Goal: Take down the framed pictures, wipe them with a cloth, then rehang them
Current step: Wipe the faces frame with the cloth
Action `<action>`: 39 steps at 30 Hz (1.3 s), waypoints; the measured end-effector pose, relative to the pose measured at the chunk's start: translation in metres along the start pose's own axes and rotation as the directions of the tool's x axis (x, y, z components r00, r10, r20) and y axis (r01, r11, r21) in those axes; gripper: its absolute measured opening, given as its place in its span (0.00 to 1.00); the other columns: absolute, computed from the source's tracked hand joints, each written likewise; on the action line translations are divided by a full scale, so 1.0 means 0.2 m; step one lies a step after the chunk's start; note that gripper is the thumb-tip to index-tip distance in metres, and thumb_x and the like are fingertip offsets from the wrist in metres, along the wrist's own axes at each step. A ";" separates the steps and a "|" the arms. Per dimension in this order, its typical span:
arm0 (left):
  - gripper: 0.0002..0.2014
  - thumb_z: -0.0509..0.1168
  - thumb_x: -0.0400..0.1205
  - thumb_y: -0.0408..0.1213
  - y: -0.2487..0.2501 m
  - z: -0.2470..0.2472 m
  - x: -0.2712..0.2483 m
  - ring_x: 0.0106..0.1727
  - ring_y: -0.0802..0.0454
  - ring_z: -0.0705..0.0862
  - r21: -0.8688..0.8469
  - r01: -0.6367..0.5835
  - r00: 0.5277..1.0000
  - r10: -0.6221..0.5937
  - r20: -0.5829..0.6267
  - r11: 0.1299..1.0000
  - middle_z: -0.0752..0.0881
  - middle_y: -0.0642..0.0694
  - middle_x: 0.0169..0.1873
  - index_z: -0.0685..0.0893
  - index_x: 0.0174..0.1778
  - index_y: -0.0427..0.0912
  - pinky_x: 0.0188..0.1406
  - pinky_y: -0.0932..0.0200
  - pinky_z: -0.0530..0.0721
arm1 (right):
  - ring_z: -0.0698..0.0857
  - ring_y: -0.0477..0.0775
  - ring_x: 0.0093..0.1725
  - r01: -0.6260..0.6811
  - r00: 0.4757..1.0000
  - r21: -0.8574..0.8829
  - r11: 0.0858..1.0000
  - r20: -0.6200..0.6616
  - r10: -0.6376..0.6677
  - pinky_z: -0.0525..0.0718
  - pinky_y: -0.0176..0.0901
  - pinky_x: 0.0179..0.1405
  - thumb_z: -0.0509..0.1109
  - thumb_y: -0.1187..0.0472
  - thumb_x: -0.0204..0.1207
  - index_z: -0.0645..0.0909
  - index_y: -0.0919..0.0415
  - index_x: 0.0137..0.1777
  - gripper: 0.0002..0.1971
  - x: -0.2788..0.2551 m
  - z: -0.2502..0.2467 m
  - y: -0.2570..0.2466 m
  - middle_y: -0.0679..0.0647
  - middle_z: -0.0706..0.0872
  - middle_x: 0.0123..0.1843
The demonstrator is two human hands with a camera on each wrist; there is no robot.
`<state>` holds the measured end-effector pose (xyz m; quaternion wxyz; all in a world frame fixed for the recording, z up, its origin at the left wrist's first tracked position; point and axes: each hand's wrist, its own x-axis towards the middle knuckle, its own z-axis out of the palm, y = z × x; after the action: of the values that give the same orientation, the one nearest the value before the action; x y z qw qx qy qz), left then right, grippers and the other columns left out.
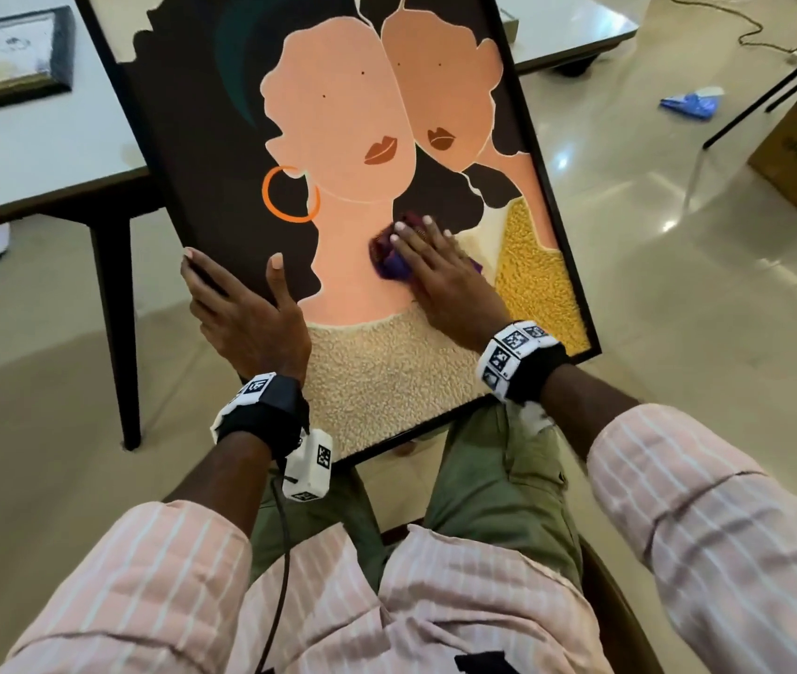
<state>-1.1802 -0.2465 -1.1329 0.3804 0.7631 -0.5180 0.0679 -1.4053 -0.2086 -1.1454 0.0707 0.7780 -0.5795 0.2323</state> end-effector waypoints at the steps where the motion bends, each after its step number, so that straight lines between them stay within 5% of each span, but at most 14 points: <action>1: 0.42 0.44 0.84 0.69 0.00 0.00 0.00 0.71 0.45 0.73 0.005 -0.002 1.000 0.002 -0.001 1.000 0.66 0.43 0.81 0.57 0.85 0.39 0.66 0.50 0.74 | 0.54 0.65 0.86 0.027 1.000 -0.021 0.999 0.000 -0.027 0.55 0.64 0.83 0.58 0.62 0.84 0.61 0.62 0.84 0.28 -0.01 -0.02 0.07 0.57 0.61 0.86; 3: 0.42 0.44 0.84 0.69 -0.01 0.00 -0.01 0.72 0.45 0.73 0.010 -0.014 1.000 0.014 -0.006 1.000 0.66 0.42 0.80 0.58 0.85 0.39 0.66 0.50 0.74 | 0.57 0.66 0.85 -0.154 0.985 -0.009 0.988 -0.083 0.152 0.58 0.66 0.82 0.56 0.59 0.83 0.63 0.62 0.83 0.28 -0.01 -0.06 0.19 0.58 0.64 0.85; 5: 0.42 0.45 0.84 0.69 -0.01 0.00 -0.01 0.72 0.45 0.73 0.017 -0.013 1.000 0.014 -0.017 1.000 0.66 0.42 0.80 0.58 0.85 0.39 0.66 0.51 0.74 | 0.59 0.67 0.84 -0.380 0.909 0.058 0.923 -0.160 0.385 0.59 0.66 0.81 0.57 0.54 0.84 0.65 0.61 0.83 0.28 -0.03 -0.09 0.30 0.58 0.65 0.84; 8: 0.43 0.44 0.84 0.70 0.01 0.00 -0.01 0.72 0.46 0.73 0.028 -0.008 1.000 0.008 -0.024 1.000 0.66 0.43 0.81 0.58 0.85 0.39 0.66 0.51 0.74 | 0.57 0.65 0.85 -0.532 0.824 0.073 0.844 -0.183 0.536 0.55 0.65 0.82 0.56 0.51 0.85 0.64 0.59 0.83 0.28 -0.06 -0.09 0.33 0.55 0.64 0.85; 12: 0.43 0.45 0.84 0.70 0.01 -0.01 -0.02 0.71 0.45 0.74 0.032 -0.015 0.999 0.016 -0.032 0.999 0.66 0.43 0.80 0.59 0.85 0.39 0.66 0.51 0.74 | 0.56 0.70 0.84 -0.758 0.567 0.206 0.619 -0.260 0.782 0.55 0.64 0.82 0.53 0.53 0.86 0.60 0.62 0.84 0.29 -0.06 -0.02 0.14 0.57 0.61 0.86; 13: 0.43 0.45 0.84 0.70 0.01 0.00 -0.01 0.71 0.45 0.74 0.030 -0.011 0.999 0.012 -0.035 0.999 0.66 0.43 0.80 0.59 0.85 0.39 0.66 0.51 0.74 | 0.56 0.72 0.84 -0.775 0.536 0.236 0.586 -0.246 0.808 0.54 0.64 0.82 0.54 0.54 0.86 0.59 0.63 0.84 0.29 -0.06 -0.01 0.12 0.58 0.60 0.86; 14: 0.43 0.45 0.84 0.70 0.01 0.00 -0.01 0.71 0.45 0.74 0.030 -0.009 0.999 0.010 -0.039 1.000 0.67 0.43 0.80 0.59 0.85 0.39 0.66 0.51 0.74 | 0.55 0.73 0.84 -0.763 0.562 0.230 0.605 -0.226 0.795 0.53 0.65 0.82 0.55 0.55 0.86 0.59 0.65 0.84 0.29 -0.07 0.00 0.11 0.60 0.60 0.86; 17: 0.42 0.46 0.84 0.70 0.01 0.00 -0.02 0.71 0.45 0.74 0.035 -0.015 0.999 0.016 -0.047 0.999 0.67 0.43 0.80 0.60 0.84 0.39 0.66 0.52 0.74 | 0.56 0.74 0.83 -0.577 0.782 0.125 0.807 -0.202 0.590 0.55 0.67 0.82 0.55 0.57 0.84 0.62 0.69 0.83 0.28 -0.15 -0.04 0.24 0.65 0.63 0.84; 19: 0.42 0.46 0.84 0.69 0.01 0.00 -0.03 0.71 0.46 0.75 0.038 -0.025 0.998 0.027 -0.053 0.999 0.68 0.42 0.80 0.61 0.84 0.39 0.65 0.52 0.73 | 0.58 0.72 0.83 -0.496 0.839 0.138 0.857 -0.177 0.514 0.59 0.67 0.81 0.57 0.58 0.84 0.62 0.69 0.82 0.28 -0.21 -0.11 0.39 0.66 0.63 0.84; 24: 0.44 0.43 0.83 0.71 0.02 0.00 -0.04 0.73 0.47 0.73 0.060 -0.016 0.999 0.019 -0.047 0.998 0.66 0.43 0.81 0.59 0.85 0.39 0.68 0.54 0.72 | 0.59 0.73 0.83 -0.598 0.758 0.161 0.785 -0.207 0.619 0.58 0.66 0.81 0.56 0.60 0.84 0.61 0.69 0.82 0.28 -0.31 -0.02 0.28 0.65 0.63 0.84; 28: 0.44 0.42 0.82 0.71 0.02 -0.01 -0.04 0.74 0.48 0.72 0.061 -0.017 0.999 0.020 -0.048 0.998 0.66 0.44 0.81 0.59 0.85 0.39 0.69 0.54 0.72 | 0.59 0.69 0.84 -0.414 0.895 0.161 0.896 -0.109 0.433 0.57 0.68 0.82 0.61 0.67 0.78 0.64 0.66 0.82 0.30 -0.43 -0.03 0.29 0.62 0.65 0.84; 32: 0.45 0.41 0.82 0.72 0.03 -0.01 -0.05 0.75 0.48 0.71 0.065 -0.020 0.999 0.023 -0.035 0.998 0.66 0.44 0.81 0.59 0.85 0.39 0.69 0.53 0.72 | 0.58 0.68 0.84 -0.502 0.832 0.244 0.830 -0.124 0.540 0.61 0.66 0.81 0.60 0.70 0.78 0.65 0.66 0.81 0.29 -0.47 -0.10 0.37 0.60 0.64 0.84; 36: 0.46 0.39 0.81 0.73 0.02 -0.02 -0.04 0.75 0.48 0.70 0.066 -0.025 1.000 0.026 -0.008 0.997 0.64 0.44 0.81 0.57 0.85 0.40 0.70 0.53 0.71 | 0.52 0.68 0.85 -0.459 0.871 0.162 0.873 -0.111 0.479 0.54 0.66 0.83 0.59 0.74 0.77 0.61 0.67 0.83 0.32 -0.56 -0.04 0.33 0.61 0.58 0.86; 39: 0.45 0.41 0.82 0.72 0.02 -0.02 -0.05 0.74 0.48 0.71 0.068 -0.028 0.999 0.030 -0.029 0.997 0.65 0.43 0.81 0.58 0.85 0.39 0.68 0.54 0.72 | 0.50 0.68 0.86 -0.621 0.740 0.232 0.749 -0.144 0.657 0.54 0.66 0.83 0.59 0.75 0.77 0.59 0.66 0.83 0.33 -0.59 -0.03 0.31 0.60 0.54 0.87</action>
<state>-1.1875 -0.2368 -1.1319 0.3613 0.7668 -0.5206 0.1024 -1.4904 -0.1235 -1.2011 -0.0172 0.5040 -0.7785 0.3737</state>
